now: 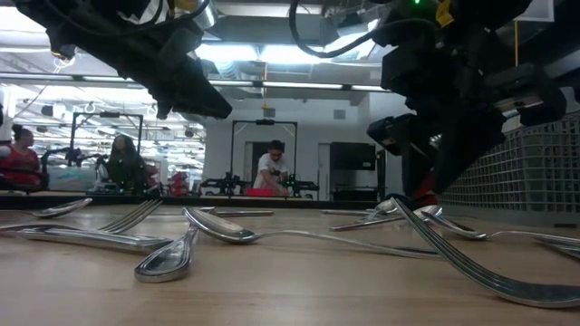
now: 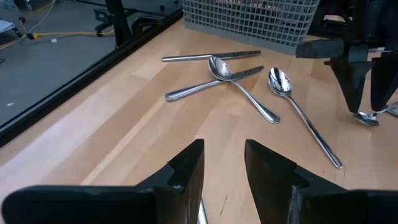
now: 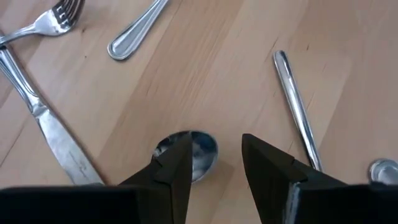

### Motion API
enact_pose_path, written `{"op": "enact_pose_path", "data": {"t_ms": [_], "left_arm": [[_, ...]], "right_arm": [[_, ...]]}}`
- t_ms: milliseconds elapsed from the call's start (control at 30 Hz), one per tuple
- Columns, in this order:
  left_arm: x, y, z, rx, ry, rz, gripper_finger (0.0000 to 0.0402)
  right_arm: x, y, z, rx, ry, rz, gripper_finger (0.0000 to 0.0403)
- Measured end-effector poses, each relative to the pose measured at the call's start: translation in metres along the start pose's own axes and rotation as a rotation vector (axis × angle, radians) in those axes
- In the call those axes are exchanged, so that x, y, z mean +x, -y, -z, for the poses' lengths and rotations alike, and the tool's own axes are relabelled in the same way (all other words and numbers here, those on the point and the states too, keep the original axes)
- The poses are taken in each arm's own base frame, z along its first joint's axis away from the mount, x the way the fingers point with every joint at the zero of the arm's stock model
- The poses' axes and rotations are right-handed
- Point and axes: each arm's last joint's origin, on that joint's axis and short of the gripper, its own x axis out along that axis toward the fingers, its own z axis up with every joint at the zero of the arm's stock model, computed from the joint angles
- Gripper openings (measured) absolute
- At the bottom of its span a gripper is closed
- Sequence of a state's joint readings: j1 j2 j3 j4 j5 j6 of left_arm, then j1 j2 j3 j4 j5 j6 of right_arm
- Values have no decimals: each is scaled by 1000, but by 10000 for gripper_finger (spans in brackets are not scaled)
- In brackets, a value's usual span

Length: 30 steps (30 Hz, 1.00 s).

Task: Sort silverware
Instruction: Put the spoon into the right section of the utensil holder

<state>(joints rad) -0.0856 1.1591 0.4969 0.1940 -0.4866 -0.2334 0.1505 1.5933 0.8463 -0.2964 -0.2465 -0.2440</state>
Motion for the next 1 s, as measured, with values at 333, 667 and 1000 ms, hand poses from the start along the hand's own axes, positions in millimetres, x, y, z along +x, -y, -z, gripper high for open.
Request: {"op": "enact_pose_path", "data": {"t_ms": [333, 667, 1000], "left_arm": [[0, 0, 1, 4, -13, -3, 109], [0, 0, 3, 4, -24, -5, 109], [0, 0, 3, -1, -24, -5, 109]], "right_arm": [[19, 3, 8, 16, -61, -18, 143], [32, 3, 12, 38, -77, -125, 136], [32, -1, 12, 54, -60, -219, 27]]}}
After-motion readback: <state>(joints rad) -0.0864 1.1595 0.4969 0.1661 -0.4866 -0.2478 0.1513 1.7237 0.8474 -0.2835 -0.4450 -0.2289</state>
